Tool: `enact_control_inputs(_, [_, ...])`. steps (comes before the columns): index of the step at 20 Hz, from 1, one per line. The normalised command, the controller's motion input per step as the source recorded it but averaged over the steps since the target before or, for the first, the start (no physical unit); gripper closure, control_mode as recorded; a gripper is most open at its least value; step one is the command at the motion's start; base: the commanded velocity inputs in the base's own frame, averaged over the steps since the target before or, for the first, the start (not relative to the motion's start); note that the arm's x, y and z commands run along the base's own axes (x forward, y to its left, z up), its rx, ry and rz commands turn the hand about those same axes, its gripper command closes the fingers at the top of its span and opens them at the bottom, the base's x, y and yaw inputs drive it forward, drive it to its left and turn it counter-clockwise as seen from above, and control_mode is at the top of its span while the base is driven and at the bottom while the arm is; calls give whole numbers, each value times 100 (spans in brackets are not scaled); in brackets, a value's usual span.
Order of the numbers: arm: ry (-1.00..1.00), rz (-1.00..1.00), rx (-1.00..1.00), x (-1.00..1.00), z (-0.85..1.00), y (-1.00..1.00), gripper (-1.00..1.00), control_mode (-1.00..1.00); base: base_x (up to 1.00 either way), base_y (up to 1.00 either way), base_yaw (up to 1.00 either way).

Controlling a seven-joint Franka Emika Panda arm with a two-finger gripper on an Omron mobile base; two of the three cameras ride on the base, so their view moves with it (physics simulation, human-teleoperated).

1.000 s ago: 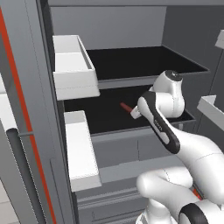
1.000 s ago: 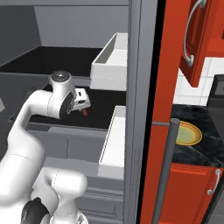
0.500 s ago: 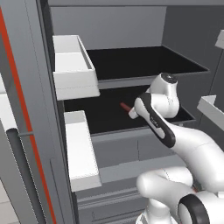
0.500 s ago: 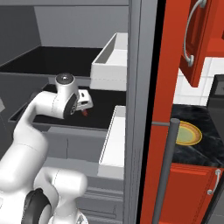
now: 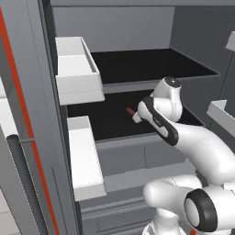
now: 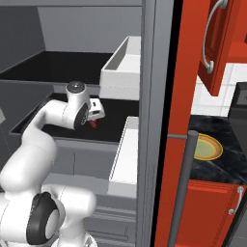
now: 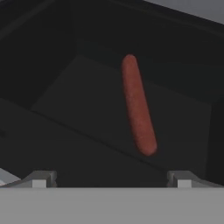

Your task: Move the hot dog bun to the plate on the dining table and place the condiment next to that plate. Then navigate to the fridge and take the sausage and place it on the plate as well.

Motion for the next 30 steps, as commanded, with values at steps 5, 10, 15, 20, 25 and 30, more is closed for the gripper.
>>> enact_control_inputs(5, [0, 0, 0, 26, -8, -1, -100, -100, 0, 0, 0])
enact_control_inputs(10, [0, 0, 0, 20, -14, 0, -100, -100, 0, 0, 0])
enact_control_inputs(15, [0, 0, 0, 15, -18, 0, -100, -100, 0, 0, 0])
enact_control_inputs(20, [0, 0, 0, 14, -15, 0, -100, -100, 0, 0, 0])
enact_control_inputs(25, [0, 0, 0, 17, -11, 0, -100, -100, 0, 0, 0])
enact_control_inputs(30, [0, 0, 0, 25, -13, 0, -100, -100, 0, 0, 0])
